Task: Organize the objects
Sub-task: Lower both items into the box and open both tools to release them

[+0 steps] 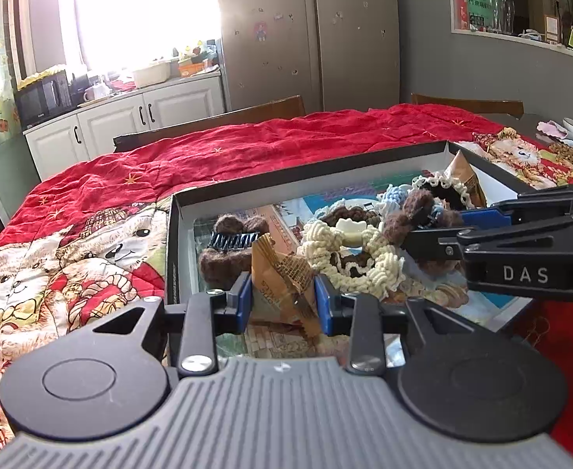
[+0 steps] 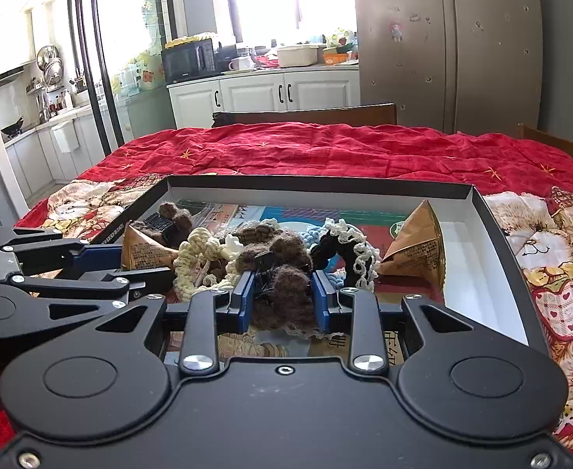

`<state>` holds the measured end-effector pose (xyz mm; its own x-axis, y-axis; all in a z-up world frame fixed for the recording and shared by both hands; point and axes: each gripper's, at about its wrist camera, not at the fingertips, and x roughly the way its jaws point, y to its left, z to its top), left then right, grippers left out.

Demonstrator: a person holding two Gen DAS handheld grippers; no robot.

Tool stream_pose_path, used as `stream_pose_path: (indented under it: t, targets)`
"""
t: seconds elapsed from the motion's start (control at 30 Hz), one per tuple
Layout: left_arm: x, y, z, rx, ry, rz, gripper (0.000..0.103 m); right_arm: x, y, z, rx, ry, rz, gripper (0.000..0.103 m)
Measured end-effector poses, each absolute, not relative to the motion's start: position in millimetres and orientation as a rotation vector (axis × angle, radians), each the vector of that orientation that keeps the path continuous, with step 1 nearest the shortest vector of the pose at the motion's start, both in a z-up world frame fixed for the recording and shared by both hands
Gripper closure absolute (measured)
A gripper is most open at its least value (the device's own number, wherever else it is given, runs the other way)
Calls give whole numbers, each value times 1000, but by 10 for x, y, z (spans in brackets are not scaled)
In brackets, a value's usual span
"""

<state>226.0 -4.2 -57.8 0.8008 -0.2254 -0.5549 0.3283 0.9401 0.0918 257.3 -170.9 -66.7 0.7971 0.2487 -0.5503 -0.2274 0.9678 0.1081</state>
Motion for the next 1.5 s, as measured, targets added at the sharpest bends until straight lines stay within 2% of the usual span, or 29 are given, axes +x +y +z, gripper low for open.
stream_pose_path:
  t: [0.77,0.9,1.07,1.13,1.5]
  targets:
    - [2239,-102,-623,236,556,-300,61,2555,-1672,-730,19,602,263,72]
    - [2232,-117,-630,250,550,-296,55,2553,-1674,-729,15,603,263,72]
    - [2215,-130,-630,258,541,-293,55,2539,-1662,-726,6,598,261,72]
    - [2203,-128,-617,252,534,-293,46,2530,-1667,-721,9,596,261,72]
    - [2135,-110,-528,233,497,-293,35,2484,-1692,-669,30,578,264,64]
